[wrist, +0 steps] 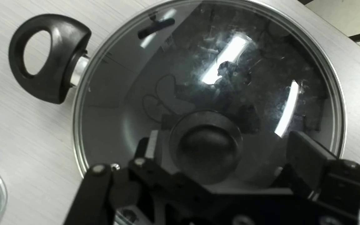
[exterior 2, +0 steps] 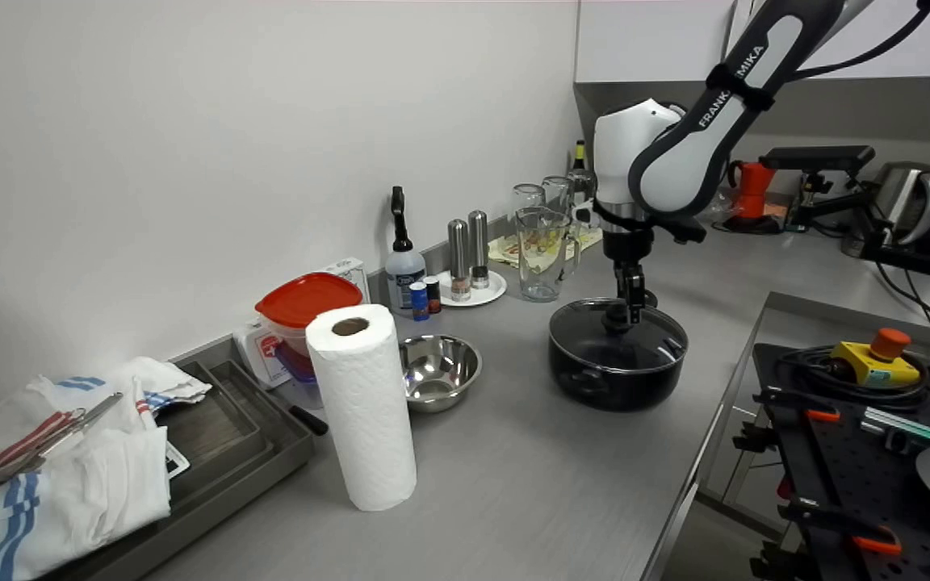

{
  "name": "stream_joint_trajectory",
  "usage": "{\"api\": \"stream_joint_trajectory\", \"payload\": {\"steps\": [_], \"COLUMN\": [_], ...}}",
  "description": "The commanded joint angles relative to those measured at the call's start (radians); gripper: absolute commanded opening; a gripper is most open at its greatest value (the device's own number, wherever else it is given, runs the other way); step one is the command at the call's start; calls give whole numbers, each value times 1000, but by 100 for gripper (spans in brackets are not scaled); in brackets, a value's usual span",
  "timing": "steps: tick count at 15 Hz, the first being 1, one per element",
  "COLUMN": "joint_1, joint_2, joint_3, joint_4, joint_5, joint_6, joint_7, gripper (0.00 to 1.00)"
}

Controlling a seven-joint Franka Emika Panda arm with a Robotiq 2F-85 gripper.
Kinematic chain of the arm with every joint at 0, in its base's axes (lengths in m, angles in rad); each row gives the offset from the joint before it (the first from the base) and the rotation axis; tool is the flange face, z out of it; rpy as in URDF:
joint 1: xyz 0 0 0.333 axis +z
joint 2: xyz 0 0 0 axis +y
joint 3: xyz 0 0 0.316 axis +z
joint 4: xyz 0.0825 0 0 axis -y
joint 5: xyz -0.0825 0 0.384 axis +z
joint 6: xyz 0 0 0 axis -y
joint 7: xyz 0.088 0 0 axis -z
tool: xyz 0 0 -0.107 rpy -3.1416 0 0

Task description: Put the glass lid on the black pot.

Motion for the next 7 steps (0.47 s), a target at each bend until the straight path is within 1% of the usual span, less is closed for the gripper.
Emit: {"api": "stream_joint_trajectory", "payload": {"steps": [1,4,7], "joint_1": [11,16,28], "joint_2": [-82,-132,-187], "joint_3": [-3,-4,-10], "joint_4": [-76,-136,-216], "joint_5": [5,1,-29], "joint_6": [0,17,65], "joint_7": [6,4,25], "gripper": [100,100,100]}}
